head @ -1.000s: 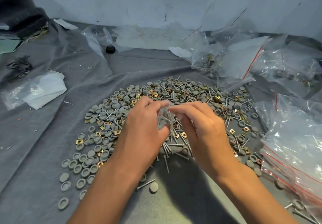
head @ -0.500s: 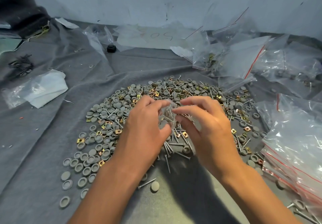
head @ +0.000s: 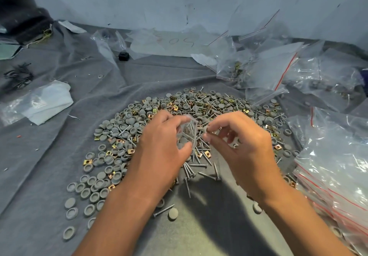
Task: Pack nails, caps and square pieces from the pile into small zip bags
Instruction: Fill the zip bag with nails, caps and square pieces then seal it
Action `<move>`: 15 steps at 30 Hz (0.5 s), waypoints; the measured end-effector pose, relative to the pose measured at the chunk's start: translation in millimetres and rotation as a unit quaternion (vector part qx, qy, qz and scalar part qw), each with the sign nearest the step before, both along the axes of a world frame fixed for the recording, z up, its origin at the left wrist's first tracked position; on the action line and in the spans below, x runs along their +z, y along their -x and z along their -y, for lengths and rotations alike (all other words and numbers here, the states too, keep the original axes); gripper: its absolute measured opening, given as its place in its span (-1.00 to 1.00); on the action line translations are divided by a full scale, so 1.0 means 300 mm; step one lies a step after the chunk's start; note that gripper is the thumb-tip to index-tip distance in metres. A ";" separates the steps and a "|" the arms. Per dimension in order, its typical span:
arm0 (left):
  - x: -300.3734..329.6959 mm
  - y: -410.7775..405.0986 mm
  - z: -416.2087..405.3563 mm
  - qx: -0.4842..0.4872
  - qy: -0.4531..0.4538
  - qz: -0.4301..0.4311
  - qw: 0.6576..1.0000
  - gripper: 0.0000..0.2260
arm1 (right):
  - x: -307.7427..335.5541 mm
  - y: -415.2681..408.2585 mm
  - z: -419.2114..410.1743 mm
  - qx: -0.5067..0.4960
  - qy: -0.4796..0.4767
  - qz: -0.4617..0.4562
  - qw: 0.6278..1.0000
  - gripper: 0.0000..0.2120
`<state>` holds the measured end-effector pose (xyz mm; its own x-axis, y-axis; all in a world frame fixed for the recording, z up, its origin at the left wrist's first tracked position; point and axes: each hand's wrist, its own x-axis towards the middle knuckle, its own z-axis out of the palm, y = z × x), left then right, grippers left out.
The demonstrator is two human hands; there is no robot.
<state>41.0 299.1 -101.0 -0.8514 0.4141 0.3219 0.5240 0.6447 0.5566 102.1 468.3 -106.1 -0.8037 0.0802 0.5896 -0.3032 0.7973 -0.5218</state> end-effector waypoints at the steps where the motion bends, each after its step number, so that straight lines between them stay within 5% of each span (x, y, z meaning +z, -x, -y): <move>1: 0.001 0.000 0.000 -0.002 0.004 0.000 1.000 -0.48 | 0.000 0.008 0.019 -0.001 0.002 -0.040 0.999 -0.89; 7: 0.002 0.003 0.003 0.003 -0.001 0.006 1.000 -0.50 | -0.043 0.045 -0.007 -0.019 0.023 0.003 1.000 -0.81; 11: -0.003 0.002 0.000 0.001 -0.008 0.004 1.000 -0.49 | -0.122 0.069 -0.051 -0.036 -0.093 0.185 0.978 -0.64; 15: -0.004 0.009 0.002 0.007 -0.005 0.006 1.000 -0.48 | -0.171 0.076 -0.058 -0.051 -0.160 0.193 0.967 -0.71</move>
<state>38.4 298.4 -102.3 -0.8609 0.3988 0.3160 0.5083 0.6466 0.5688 79.2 485.9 -157.3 -0.9661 0.0332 0.2560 -0.0471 0.9524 -0.3013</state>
